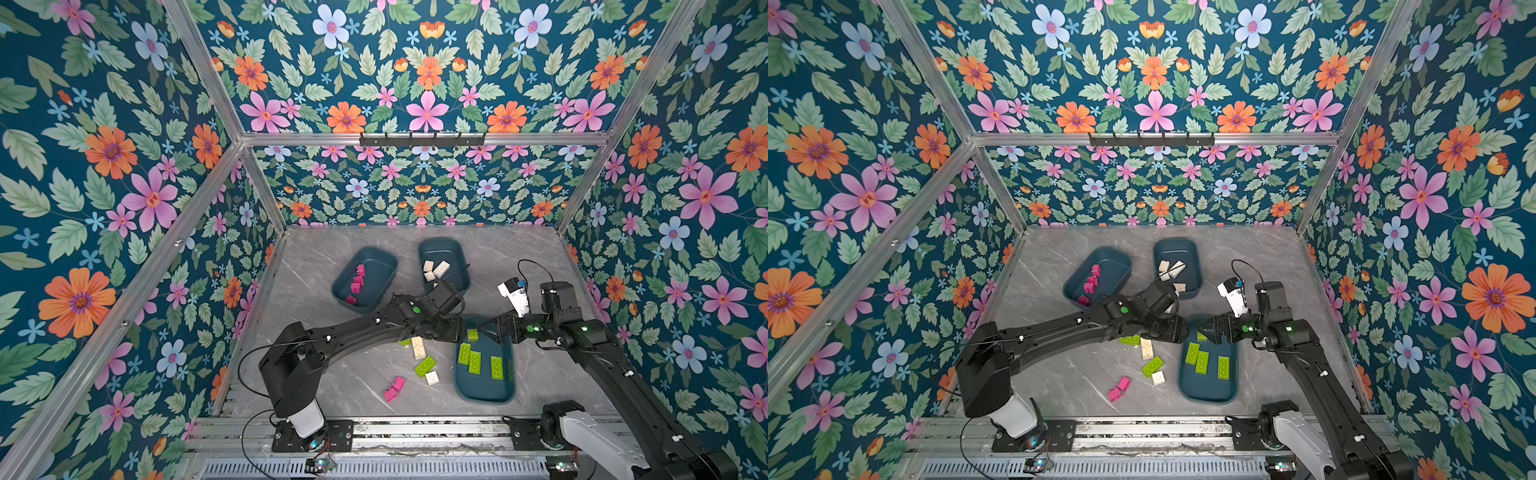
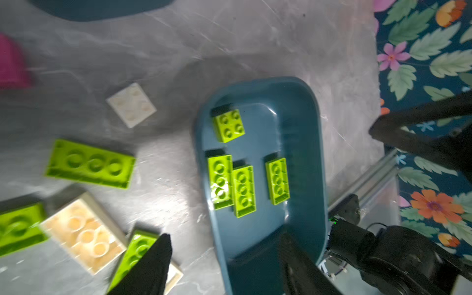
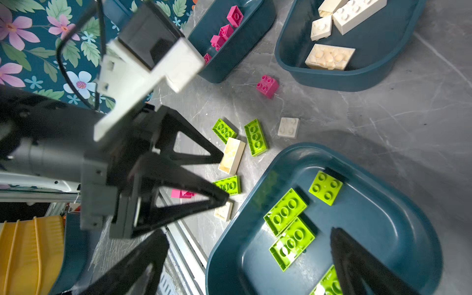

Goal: Sort the legos into containers by color
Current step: 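Carry the lime-green brick to the lime-green tub and release, then lower the left gripper onto another lime-green brick and grasp it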

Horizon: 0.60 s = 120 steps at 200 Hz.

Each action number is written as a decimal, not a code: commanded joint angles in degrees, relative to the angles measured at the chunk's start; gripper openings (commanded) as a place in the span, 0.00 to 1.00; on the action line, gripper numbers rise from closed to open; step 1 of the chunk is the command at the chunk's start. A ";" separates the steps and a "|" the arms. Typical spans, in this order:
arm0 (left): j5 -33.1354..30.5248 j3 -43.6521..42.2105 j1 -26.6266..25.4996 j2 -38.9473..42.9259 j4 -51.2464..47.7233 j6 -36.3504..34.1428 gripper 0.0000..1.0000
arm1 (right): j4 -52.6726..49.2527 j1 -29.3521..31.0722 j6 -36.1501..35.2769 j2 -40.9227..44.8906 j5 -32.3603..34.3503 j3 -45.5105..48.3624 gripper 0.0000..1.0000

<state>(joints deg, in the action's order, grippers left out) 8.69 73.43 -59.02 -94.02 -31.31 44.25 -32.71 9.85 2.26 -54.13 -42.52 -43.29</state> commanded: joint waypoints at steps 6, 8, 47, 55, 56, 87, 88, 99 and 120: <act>-7.05 -1.84 1.22 2.27 -8.37 6.10 0.71 | 2.77 0.05 0.80 -0.92 -3.43 0.62 0.99; -7.55 -1.98 1.24 2.42 -8.54 6.75 0.71 | 2.88 0.01 0.92 -1.01 -3.59 0.67 0.99; -12.70 -6.41 1.89 3.74 -7.64 21.28 0.74 | 5.05 0.15 2.22 -2.27 -5.59 0.97 0.99; -14.03 -7.31 2.13 3.85 -7.49 24.94 0.75 | 5.10 0.09 2.14 -2.45 -5.72 0.92 0.99; -14.26 -7.37 2.15 3.89 -7.52 25.46 0.75 | 5.06 0.04 2.14 -2.46 -5.73 0.92 0.99; -18.07 -9.95 3.24 3.43 -7.85 41.56 0.77 | 5.54 0.01 2.30 -3.00 -6.38 0.79 0.99; -18.13 -10.00 3.32 3.37 -7.96 42.12 0.77 | 5.59 0.00 2.30 -3.05 -6.41 0.77 0.99; -18.18 -10.10 3.80 2.28 -9.29 47.56 0.77 | 5.51 0.08 2.32 -3.24 -6.60 0.67 0.99; -19.23 -10.38 4.17 0.79 -11.04 55.65 0.75 | 5.55 0.16 2.31 -3.52 -6.82 0.49 0.99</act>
<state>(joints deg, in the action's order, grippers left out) -7.55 63.46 -55.16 -92.27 -38.98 85.47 -28.42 9.96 4.36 -57.41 -48.01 -42.30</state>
